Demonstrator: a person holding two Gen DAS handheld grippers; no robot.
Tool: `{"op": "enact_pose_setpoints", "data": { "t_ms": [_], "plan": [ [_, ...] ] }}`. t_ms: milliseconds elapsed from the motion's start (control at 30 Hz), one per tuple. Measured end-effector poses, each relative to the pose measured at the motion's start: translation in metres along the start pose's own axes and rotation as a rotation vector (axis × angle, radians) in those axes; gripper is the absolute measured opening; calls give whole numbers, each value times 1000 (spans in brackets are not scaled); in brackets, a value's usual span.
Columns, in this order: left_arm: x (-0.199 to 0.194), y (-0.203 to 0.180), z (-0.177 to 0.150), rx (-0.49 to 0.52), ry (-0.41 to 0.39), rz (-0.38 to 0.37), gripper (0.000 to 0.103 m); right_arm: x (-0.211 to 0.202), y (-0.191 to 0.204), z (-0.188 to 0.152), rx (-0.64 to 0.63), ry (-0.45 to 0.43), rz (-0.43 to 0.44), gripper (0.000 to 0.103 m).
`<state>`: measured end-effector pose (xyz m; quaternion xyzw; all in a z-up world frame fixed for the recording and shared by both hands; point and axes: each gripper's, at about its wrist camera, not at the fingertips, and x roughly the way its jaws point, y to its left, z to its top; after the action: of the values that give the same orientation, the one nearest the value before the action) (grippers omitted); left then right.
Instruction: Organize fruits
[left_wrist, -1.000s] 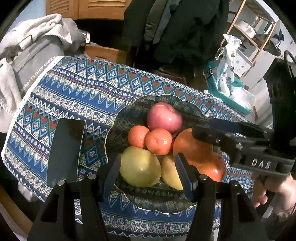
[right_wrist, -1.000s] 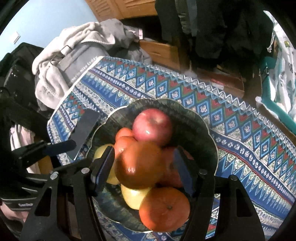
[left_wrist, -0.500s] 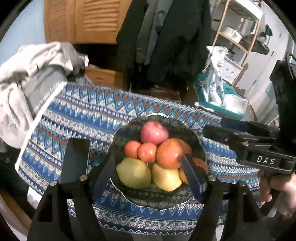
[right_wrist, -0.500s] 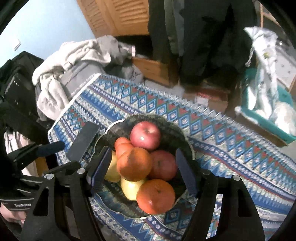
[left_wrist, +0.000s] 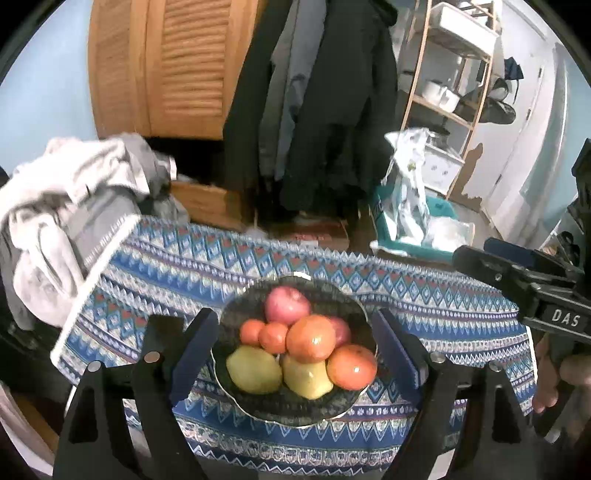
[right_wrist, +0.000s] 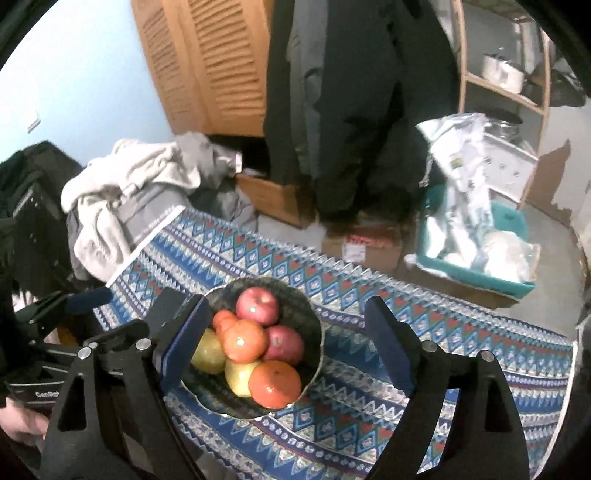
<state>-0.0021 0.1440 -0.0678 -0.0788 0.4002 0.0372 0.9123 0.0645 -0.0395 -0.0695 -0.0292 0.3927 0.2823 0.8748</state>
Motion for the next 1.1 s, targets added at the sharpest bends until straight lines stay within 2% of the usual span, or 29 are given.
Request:
{"op": "enact_pose_setpoints", "data": {
  "t_ms": [300,567,700,1100],
  "plan": [
    [-36,-15,16,17,-100,15,102,-37,-8,0,6,-68,-53,87],
    [-51,-28,22,22,-126,6,102,-70,-13,-3,-15,-126,-86,88],
    [-59,-36,25,49,-153,38,102,-86,-17,-4,-19,-165,-103,88],
    [-66,-49,37,44,-172,53,102,-112,-40,-7,-7,-220,-133,88]
  ]
}}
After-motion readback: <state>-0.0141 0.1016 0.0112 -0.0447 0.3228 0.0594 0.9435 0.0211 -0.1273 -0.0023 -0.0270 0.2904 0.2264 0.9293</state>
